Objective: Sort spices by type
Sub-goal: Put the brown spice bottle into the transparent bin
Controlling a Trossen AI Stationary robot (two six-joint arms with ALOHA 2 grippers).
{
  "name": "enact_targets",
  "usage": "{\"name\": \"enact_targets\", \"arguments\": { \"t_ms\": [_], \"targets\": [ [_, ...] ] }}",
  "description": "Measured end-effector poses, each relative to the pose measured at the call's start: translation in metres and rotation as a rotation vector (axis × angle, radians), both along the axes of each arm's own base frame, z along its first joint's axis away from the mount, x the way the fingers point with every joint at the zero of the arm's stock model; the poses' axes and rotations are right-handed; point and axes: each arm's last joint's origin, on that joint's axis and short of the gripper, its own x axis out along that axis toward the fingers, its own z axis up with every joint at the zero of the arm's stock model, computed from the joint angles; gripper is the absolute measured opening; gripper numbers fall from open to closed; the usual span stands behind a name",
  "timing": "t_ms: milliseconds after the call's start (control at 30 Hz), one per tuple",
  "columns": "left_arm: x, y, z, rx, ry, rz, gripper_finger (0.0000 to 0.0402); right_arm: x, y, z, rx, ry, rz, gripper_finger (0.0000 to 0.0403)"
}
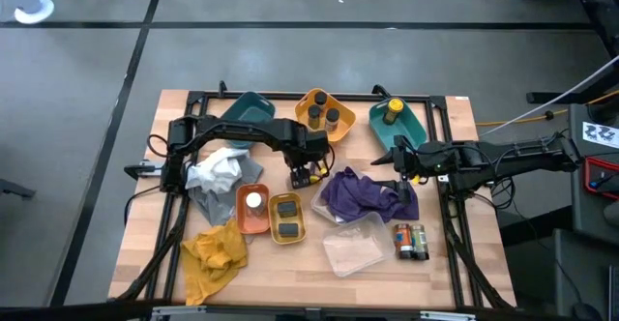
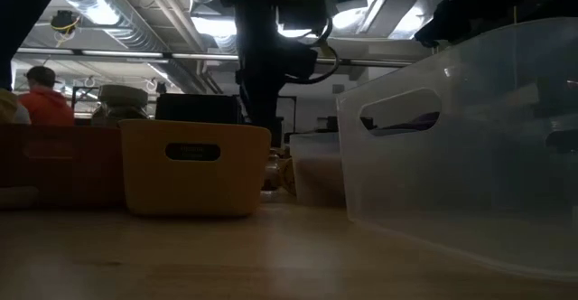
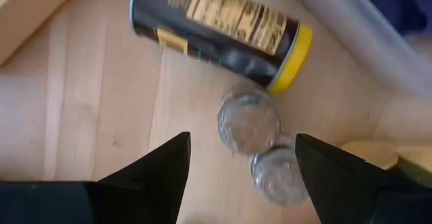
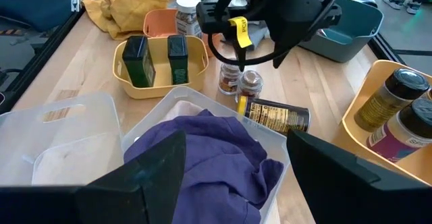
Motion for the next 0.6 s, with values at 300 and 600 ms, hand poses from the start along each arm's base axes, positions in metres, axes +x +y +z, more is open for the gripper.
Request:
{"name": "enact_targets", "arguments": {
  "t_ms": [300, 600],
  "targets": [
    [0.0025, 0.0002, 0.0005, 0.002, -0.027, 0.009, 0.025, 0.0, 0.0, 0.0, 0.0, 0.0, 0.0, 0.0257],
    [0.0024, 0.0002, 0.0005, -0.004, -0.028, 0.036, 0.025, 0.0, 0.0, 0.0, 0.0, 0.0, 0.0, 0.0257]
  ]
}}
